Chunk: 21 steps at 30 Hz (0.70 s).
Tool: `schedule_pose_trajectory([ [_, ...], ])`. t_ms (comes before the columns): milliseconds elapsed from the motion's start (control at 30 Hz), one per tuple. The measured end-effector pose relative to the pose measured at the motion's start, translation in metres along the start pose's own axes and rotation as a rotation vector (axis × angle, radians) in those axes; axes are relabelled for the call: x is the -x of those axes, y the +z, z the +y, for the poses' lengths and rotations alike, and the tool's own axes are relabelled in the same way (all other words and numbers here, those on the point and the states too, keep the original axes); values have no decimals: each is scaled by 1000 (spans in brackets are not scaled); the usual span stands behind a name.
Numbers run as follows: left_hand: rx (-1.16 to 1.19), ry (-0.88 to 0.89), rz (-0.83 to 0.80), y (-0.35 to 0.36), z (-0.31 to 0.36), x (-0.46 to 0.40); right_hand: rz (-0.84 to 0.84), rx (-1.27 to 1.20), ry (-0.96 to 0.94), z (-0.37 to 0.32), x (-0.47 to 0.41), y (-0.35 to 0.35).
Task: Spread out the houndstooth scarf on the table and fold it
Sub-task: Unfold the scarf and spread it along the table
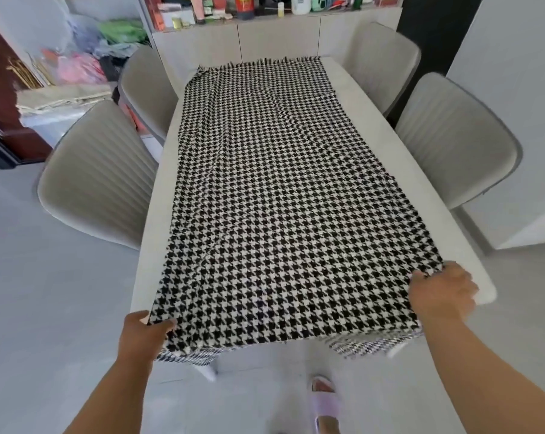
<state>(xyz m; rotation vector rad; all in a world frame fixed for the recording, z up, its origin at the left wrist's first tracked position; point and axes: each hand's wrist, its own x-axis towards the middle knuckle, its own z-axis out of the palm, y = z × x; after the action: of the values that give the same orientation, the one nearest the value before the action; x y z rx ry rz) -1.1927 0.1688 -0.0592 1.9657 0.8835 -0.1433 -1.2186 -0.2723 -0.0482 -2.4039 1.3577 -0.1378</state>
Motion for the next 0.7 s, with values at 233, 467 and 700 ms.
schedule_pose_trajectory([
  [233,23,-70,47,-4,-6,-16,-576,236,-486,-10,21,49],
  [467,-276,-189,236,-34,-27,-33,-533,228,-403,-4,-7,48],
  [700,-492,373,126,20,-9,-12,-345,242,-501,-14,8,55],
])
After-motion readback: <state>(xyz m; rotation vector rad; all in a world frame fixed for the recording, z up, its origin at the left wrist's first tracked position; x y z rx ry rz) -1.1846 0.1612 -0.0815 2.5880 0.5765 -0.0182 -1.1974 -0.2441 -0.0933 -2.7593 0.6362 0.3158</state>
